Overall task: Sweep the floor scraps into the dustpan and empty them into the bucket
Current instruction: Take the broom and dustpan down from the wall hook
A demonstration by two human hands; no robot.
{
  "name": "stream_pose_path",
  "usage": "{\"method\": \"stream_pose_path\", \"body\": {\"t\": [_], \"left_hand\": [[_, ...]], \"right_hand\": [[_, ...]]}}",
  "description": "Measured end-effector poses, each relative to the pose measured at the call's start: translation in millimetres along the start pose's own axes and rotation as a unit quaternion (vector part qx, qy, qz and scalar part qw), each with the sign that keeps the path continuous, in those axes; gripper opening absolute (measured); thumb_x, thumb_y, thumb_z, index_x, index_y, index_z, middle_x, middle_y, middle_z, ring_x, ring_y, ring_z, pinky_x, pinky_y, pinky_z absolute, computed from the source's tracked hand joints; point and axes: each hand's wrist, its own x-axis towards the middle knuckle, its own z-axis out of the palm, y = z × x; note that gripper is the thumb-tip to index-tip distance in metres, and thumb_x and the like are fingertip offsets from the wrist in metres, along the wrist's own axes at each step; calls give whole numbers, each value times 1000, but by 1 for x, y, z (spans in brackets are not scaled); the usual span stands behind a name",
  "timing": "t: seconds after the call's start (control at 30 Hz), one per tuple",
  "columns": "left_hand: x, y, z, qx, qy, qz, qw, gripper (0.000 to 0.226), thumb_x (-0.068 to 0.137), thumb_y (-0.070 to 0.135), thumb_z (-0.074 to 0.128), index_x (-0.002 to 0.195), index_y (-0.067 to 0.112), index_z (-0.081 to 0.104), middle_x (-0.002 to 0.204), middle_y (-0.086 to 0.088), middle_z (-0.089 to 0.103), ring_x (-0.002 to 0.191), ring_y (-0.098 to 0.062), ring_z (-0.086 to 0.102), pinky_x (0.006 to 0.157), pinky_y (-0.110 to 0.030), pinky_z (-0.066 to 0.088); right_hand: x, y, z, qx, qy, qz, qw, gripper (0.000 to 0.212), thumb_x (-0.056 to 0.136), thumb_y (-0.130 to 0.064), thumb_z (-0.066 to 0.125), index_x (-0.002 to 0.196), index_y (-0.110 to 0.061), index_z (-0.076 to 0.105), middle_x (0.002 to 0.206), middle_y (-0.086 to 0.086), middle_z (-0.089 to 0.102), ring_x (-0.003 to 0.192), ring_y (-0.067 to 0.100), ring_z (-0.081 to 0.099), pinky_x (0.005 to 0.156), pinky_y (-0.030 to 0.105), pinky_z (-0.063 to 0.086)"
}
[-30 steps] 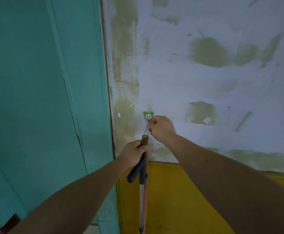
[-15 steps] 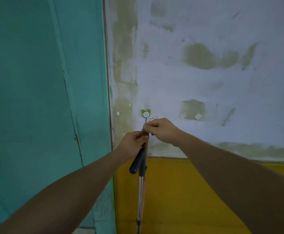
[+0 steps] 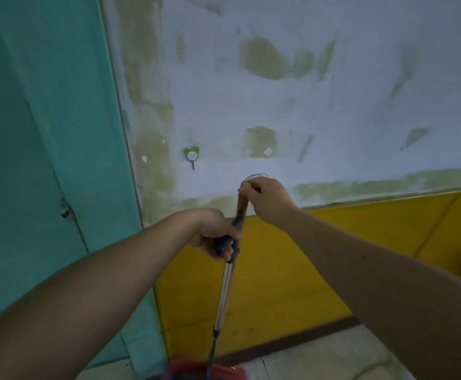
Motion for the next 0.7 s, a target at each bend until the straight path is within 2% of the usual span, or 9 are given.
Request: {"method": "stream_pose_path", "body": {"t": [0.1, 0.17, 0.27, 0.43, 0.57, 0.7], "left_hand": [[-3, 18, 27, -5, 7, 19, 1000, 30, 101, 18, 48, 75, 4, 52, 66, -8, 54, 55, -17, 54, 50, -26, 44], [-6, 30, 44, 14, 3, 26, 1000, 29, 101, 17, 47, 75, 6, 49, 64, -7, 49, 52, -17, 47, 48, -27, 38], [-14, 50, 74, 72, 10, 49, 996, 28, 99, 16, 48, 71, 9, 47, 63, -6, 44, 50, -17, 37, 48, -28, 31], [-37, 89, 142, 200, 23, 95, 975, 30, 94, 28, 57, 71, 13, 45, 60, -3, 40, 49, -19, 33, 50, -29, 29], [-54, 124, 209, 322, 25, 109, 940, 35, 94, 33, 58, 69, 11, 47, 61, -4, 43, 51, -21, 38, 52, -31, 33], [-64, 149, 276, 398, 13, 127, 908, 42, 92, 43, 57, 65, 15, 42, 59, -4, 38, 51, -23, 37, 55, -33, 34]], "right_hand": [[-23, 17, -19, 16, 44, 24, 999, 25, 95, -23, 48, 82, -7, 63, 80, -2, 57, 58, 12, 47, 53, 26, 37], [-42, 29, -34, 25, 39, 38, 998, 12, 95, -26, 54, 99, -15, 52, 85, -6, 52, 67, 11, 49, 57, 29, 40], [-72, 46, -62, -29, 29, 57, 998, 29, 94, -28, 57, 116, -16, 42, 94, 1, 53, 81, 21, 53, 67, 34, 45], [-137, 68, -124, -86, 60, 70, 992, 27, 95, -31, 56, 108, -13, 41, 87, 3, 50, 67, 16, 46, 55, 31, 38], [-201, 91, -172, -79, 99, 100, 987, 26, 94, -30, 56, 109, -13, 44, 92, 7, 56, 70, 20, 51, 55, 31, 42], [-262, 110, -209, -95, 140, 129, 977, 28, 94, -29, 57, 112, -13, 43, 90, 6, 56, 66, 16, 49, 53, 30, 41]]}}
